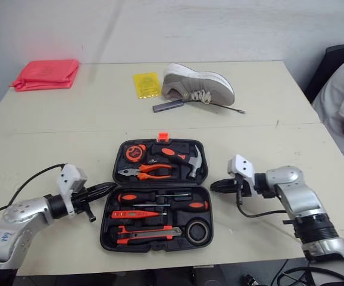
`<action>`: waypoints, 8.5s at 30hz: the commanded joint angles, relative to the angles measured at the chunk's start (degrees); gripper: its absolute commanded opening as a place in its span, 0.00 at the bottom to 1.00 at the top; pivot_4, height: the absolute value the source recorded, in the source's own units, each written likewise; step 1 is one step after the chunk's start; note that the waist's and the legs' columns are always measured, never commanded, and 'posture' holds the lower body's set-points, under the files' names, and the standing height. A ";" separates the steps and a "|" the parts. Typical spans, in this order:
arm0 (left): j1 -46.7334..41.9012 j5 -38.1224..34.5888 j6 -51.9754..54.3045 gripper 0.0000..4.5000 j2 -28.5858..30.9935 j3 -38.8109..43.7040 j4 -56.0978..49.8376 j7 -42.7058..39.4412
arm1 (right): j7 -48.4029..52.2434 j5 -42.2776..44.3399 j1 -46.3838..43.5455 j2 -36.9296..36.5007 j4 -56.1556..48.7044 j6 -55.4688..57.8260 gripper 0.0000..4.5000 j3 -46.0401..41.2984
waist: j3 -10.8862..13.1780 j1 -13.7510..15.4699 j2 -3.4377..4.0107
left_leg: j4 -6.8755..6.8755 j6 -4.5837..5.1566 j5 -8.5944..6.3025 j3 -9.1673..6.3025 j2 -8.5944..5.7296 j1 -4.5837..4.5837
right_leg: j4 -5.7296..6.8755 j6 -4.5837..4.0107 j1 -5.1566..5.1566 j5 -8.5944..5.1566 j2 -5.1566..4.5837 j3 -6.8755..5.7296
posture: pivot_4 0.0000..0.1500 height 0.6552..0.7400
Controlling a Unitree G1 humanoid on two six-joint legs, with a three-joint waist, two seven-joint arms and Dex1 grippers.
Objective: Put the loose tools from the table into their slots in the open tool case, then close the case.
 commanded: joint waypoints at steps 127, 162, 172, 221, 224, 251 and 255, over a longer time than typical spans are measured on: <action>-9.73 2.87 -7.03 0.01 4.35 -3.13 8.25 3.29 | -2.38 7.82 21.05 -13.16 -21.77 -4.71 0.00 0.33 | -0.33 0.78 -0.47 | -0.05 0.46 0.32 1.30 -0.20 -0.09 | -0.19 0.14 -0.61 0.86 0.22 0.67 | 1.00 1.00; -11.73 -3.21 -6.10 0.01 -1.70 -1.77 -11.30 -1.69 | -11.80 16.26 3.49 2.00 -19.75 8.97 0.00 -10.89 | -0.28 0.36 -0.38 | 0.01 0.08 0.41 1.42 -0.21 -0.10 | -0.17 0.24 -0.65 0.93 0.21 1.46 | 1.00 1.00; -25.84 14.03 -8.57 0.01 -5.78 -23.81 6.80 -4.58 | -15.60 11.04 6.44 1.57 -33.10 13.92 0.00 0.32 | -0.30 0.10 -0.41 | -0.02 0.06 0.35 1.28 -0.10 -0.07 | -0.16 0.14 -0.72 0.88 0.95 1.63 | 1.00 1.00; -15.66 19.26 -5.97 0.01 -2.44 -30.27 9.02 -7.44 | -15.51 4.82 -0.34 11.46 -22.55 12.66 0.00 2.12 | -1.79 -0.56 -0.21 | -0.81 0.21 0.22 1.29 -0.21 1.16 | -0.27 -0.31 0.12 0.62 0.97 2.15 | 1.00 1.00; -15.02 18.99 -6.81 0.01 -2.12 -29.63 8.95 -7.18 | -14.08 6.72 -1.44 11.12 -22.90 16.16 0.00 2.09 | -1.86 -1.35 -0.10 | -0.93 0.19 0.23 1.21 -0.13 1.30 | -0.32 -0.34 0.24 0.60 1.00 2.15 | 1.00 1.00; 18.46 7.60 -19.73 0.99 6.34 31.38 3.72 -2.46 | 0.97 0.55 -5.61 -17.11 8.89 -14.86 0.99 -17.75 | -0.49 -1.70 -0.36 | -0.91 0.16 0.16 1.50 -0.21 -0.05 | -0.53 -0.22 -1.58 0.52 1.05 2.42 | 1.00 1.00; 18.32 8.14 -22.32 0.99 5.71 33.11 6.66 -1.52 | 0.27 -0.71 -6.85 -15.63 13.70 -19.81 0.99 -17.28 | -0.08 -1.40 -0.46 | -0.88 0.22 0.13 1.50 -0.18 -0.06 | -0.51 -0.87 -1.57 0.16 0.88 2.51 | 1.00 1.00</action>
